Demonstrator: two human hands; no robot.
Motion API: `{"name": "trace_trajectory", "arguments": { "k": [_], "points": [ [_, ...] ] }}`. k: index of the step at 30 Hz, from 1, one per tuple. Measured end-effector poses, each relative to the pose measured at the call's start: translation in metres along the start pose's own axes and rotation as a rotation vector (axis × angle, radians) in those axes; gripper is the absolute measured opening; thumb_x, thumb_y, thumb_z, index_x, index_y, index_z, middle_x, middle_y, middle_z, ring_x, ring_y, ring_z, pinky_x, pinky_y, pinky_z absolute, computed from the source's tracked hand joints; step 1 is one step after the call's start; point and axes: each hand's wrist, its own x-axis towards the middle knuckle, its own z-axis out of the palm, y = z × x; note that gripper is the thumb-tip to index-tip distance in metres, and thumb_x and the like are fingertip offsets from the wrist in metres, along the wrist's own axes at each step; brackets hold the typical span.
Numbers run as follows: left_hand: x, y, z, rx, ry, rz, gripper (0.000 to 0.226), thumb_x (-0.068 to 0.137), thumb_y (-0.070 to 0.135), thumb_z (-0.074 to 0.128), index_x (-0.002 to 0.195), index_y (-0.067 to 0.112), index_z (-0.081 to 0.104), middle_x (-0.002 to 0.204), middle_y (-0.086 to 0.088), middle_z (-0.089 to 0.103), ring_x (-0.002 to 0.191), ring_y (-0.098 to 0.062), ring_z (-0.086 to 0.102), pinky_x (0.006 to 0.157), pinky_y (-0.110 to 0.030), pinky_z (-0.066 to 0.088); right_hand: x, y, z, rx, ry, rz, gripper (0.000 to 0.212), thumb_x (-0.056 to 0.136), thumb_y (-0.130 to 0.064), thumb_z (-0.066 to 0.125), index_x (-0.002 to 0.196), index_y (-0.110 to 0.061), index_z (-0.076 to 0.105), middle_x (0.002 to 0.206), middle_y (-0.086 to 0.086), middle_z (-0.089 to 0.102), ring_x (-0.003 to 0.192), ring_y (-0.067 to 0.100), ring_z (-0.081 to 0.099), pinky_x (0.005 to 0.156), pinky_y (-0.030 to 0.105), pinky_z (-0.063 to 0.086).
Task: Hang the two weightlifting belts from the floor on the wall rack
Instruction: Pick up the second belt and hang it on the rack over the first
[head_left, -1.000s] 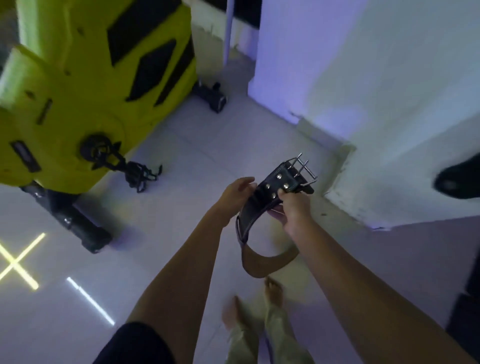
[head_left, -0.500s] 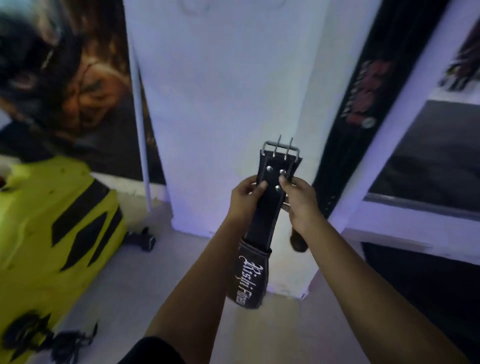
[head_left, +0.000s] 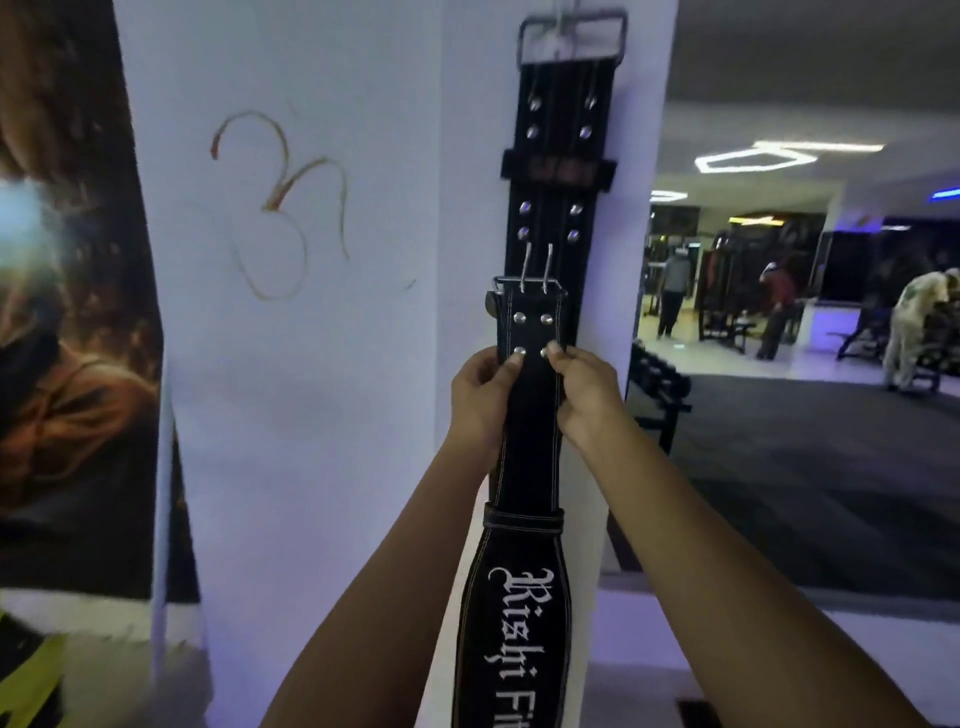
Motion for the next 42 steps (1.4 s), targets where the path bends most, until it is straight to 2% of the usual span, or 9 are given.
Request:
{"name": "trace_trajectory", "arguments": {
  "k": [5, 10, 15, 19, 21, 27, 30, 36, 42],
  "points": [
    [0.027, 0.016, 0.041, 0.005, 0.05, 0.091, 0.031, 0.087, 0.014, 0.062, 0.117, 0.003, 0.061, 0.114, -0.019, 0.067, 0.109, -0.034, 0.063, 0.1, -0.047, 0.048, 0.024, -0.055, -0.01, 0.035, -0.085, -0.117, 0.012, 0.092, -0.017, 0.057, 0.096, -0.009, 0.066, 0.083, 0.0, 0.066, 0.072, 0.012, 0.062, 0.056, 0.022, 0.051],
    [0.044, 0.04, 0.071, -0.067, -0.04, 0.173, 0.027, 0.09, 0.011, 0.058, 0.116, 0.007, 0.064, 0.106, -0.009, 0.071, 0.098, -0.024, 0.068, 0.088, -0.033, 0.055, 0.035, -0.079, -0.016, 0.025, -0.058, -0.185, 0.029, 0.091, -0.006, 0.055, 0.119, -0.005, 0.063, 0.108, 0.011, 0.067, 0.084, 0.021, 0.064, 0.069, 0.03, 0.055],
    [0.053, 0.058, 0.083, -0.014, -0.134, 0.296, 0.027, 0.088, 0.007, 0.06, 0.114, 0.009, 0.066, 0.106, -0.012, 0.071, 0.099, -0.026, 0.067, 0.091, -0.039, 0.054, 0.041, -0.114, -0.006, 0.003, -0.055, -0.291, 0.027, 0.091, -0.009, 0.057, 0.116, -0.006, 0.065, 0.114, 0.013, 0.069, 0.089, 0.023, 0.066, 0.073, 0.029, 0.056],
    [0.068, 0.099, 0.094, -0.013, -0.166, 0.387, 0.032, 0.09, 0.008, 0.057, 0.122, 0.006, 0.061, 0.11, -0.011, 0.069, 0.097, -0.021, 0.067, 0.086, -0.031, 0.056, 0.038, -0.131, -0.001, 0.001, -0.13, -0.275, 0.028, 0.091, -0.006, 0.056, 0.117, -0.014, 0.063, 0.089, 0.001, 0.069, 0.07, 0.012, 0.064, 0.057, 0.025, 0.055],
    [0.067, 0.103, 0.092, 0.031, -0.238, 0.409, 0.035, 0.092, 0.011, 0.055, 0.127, 0.009, 0.058, 0.112, -0.008, 0.069, 0.097, -0.016, 0.067, 0.083, -0.026, 0.056, 0.036, -0.141, 0.004, 0.079, -0.132, -0.275, 0.033, 0.09, 0.0, 0.054, 0.119, -0.014, 0.061, 0.092, 0.004, 0.066, 0.072, 0.015, 0.063, 0.059, 0.03, 0.055],
    [0.048, 0.072, 0.066, 0.108, -0.289, 0.283, 0.031, 0.087, 0.016, 0.063, 0.118, 0.011, 0.061, 0.109, -0.008, 0.071, 0.102, -0.026, 0.068, 0.092, -0.039, 0.054, 0.037, -0.158, 0.018, 0.151, -0.088, -0.331, 0.036, 0.088, 0.005, 0.055, 0.12, -0.01, 0.062, 0.1, 0.007, 0.065, 0.093, 0.023, 0.06, 0.089, 0.045, 0.054],
    [0.049, 0.071, 0.055, 0.138, -0.296, 0.278, 0.036, 0.085, 0.015, 0.065, 0.121, 0.012, 0.058, 0.112, -0.007, 0.07, 0.103, -0.023, 0.067, 0.092, -0.037, 0.054, 0.037, -0.16, 0.024, 0.146, -0.093, -0.34, 0.035, 0.088, 0.005, 0.055, 0.12, -0.008, 0.063, 0.094, 0.006, 0.065, 0.089, 0.022, 0.06, 0.09, 0.043, 0.054],
    [0.05, 0.052, 0.031, 0.207, -0.434, 0.159, 0.031, 0.089, 0.017, 0.059, 0.118, 0.006, 0.059, 0.108, -0.011, 0.071, 0.097, -0.023, 0.069, 0.084, -0.033, 0.057, 0.043, -0.164, 0.027, 0.141, -0.059, -0.35, 0.035, 0.087, 0.005, 0.057, 0.119, -0.01, 0.064, 0.116, 0.007, 0.064, 0.098, 0.02, 0.058, 0.101, 0.046, 0.048],
    [0.045, 0.036, 0.012, 0.123, -0.508, -0.039, 0.034, 0.083, 0.008, 0.066, 0.116, 0.004, 0.059, 0.103, -0.012, 0.071, 0.093, -0.027, 0.069, 0.078, -0.036, 0.059, 0.048, -0.163, 0.027, 0.154, -0.034, -0.322, 0.037, 0.086, 0.006, 0.057, 0.118, -0.012, 0.065, 0.129, 0.01, 0.062, 0.114, 0.026, 0.062, 0.096, 0.047, 0.051]
  ]
}}
